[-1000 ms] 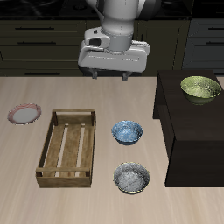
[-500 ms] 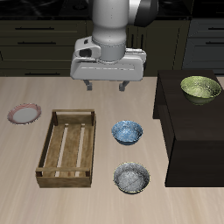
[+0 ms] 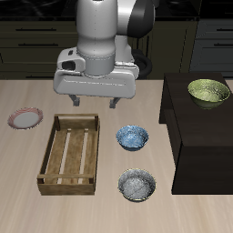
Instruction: Place the black bowl on the plate
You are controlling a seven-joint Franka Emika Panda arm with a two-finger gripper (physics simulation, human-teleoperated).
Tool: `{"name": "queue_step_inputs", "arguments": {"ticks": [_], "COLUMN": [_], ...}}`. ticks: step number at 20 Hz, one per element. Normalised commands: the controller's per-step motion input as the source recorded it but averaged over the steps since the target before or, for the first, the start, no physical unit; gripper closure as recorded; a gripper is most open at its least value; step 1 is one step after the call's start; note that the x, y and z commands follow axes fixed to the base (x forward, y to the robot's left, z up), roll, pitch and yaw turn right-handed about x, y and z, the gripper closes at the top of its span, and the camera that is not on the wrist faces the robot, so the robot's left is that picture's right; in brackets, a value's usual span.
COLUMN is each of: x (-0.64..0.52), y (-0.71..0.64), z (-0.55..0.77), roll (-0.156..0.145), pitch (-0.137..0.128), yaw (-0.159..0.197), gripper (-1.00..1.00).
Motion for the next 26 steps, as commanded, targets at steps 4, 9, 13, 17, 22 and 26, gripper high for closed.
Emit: {"name": "queue_step_inputs", "arguments": {"ticks": [4, 9, 13, 17, 22, 26], "x": [0.47, 0.31, 0.26, 0.4, 0.4, 0.27], "y": [-0.15, 0.06, 0.25, 0.3, 0.07, 0.18], "z": [0.01, -0.01, -0.03, -0.09, -0.24, -0.37], "roll": [0.002, 0.032, 0.051, 0.071, -0.014, 0.011], "pitch": [-0.003, 0.017, 0.003, 0.029, 0.035, 0.045], "yaw": [-0.003, 0.033, 0.046, 0.046, -0.001, 0.025], "gripper": [-1.0, -1.0, -1.0, -1.0, -1.0, -1.0]}}
